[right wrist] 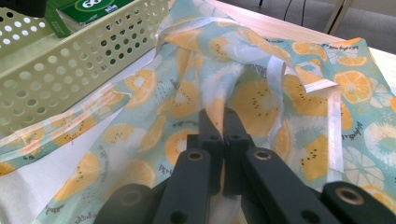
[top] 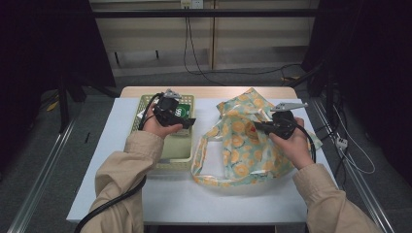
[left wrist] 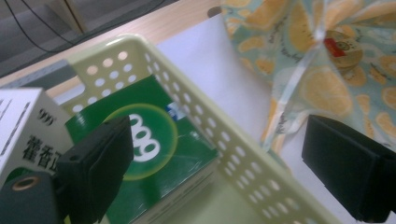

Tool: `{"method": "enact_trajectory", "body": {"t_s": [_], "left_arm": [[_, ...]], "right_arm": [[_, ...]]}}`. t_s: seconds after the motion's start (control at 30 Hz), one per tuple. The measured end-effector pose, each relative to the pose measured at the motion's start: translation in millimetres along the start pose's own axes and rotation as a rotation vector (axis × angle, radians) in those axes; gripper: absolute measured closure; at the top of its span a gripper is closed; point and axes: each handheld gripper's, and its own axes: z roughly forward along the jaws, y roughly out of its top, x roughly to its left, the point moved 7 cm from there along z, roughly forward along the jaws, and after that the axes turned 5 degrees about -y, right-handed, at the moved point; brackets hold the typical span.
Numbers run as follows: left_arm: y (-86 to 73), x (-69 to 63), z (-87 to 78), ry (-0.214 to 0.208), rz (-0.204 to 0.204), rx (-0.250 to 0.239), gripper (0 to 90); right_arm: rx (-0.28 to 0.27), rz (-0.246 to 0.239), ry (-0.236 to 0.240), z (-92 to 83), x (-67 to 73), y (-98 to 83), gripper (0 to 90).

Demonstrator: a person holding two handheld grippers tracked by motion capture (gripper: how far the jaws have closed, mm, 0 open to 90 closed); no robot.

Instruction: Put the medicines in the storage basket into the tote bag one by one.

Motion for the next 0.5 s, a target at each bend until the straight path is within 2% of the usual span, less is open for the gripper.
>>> {"method": "enact_trajectory", "body": {"t_s": [0.1,0.13,0.17,0.37,0.43,0.47,0.5], "left_arm": [[-6.4,8.2,1.6,0.012,-0.017,0.012,9.0],[-8.0,10.7,2.5,0.029,-0.026,0.008,9.0],[-9.6,12.0,3.4,0.023,-0.033,0.011,9.0],[-15.5,19.5,10.8,0.062,-0.037,0.035,8.5],[-16.6,21.0,14.5,0.066,-0.054,0.032,8.3],[-17.1,22.6,15.6,0.076,-0.049,0.034,8.3],[-17.8,24.3,16.5,0.105,-0.040,0.042,8.2]], "right_arm": [[-0.002,0.000,0.001,-0.4,-0.1,0.4,89.9],[-0.003,0.003,0.003,-0.5,0.0,0.4,89.9],[-0.003,0.003,0.004,-0.5,0.0,0.4,89.9],[-0.004,0.003,0.001,-1.0,-0.7,0.8,90.0],[-0.001,0.005,0.003,-0.9,-0.6,0.5,89.9],[-0.001,0.005,0.004,-1.0,-0.5,0.6,89.9],[-0.003,0.008,0.007,-1.1,-0.3,0.8,89.9]]}}
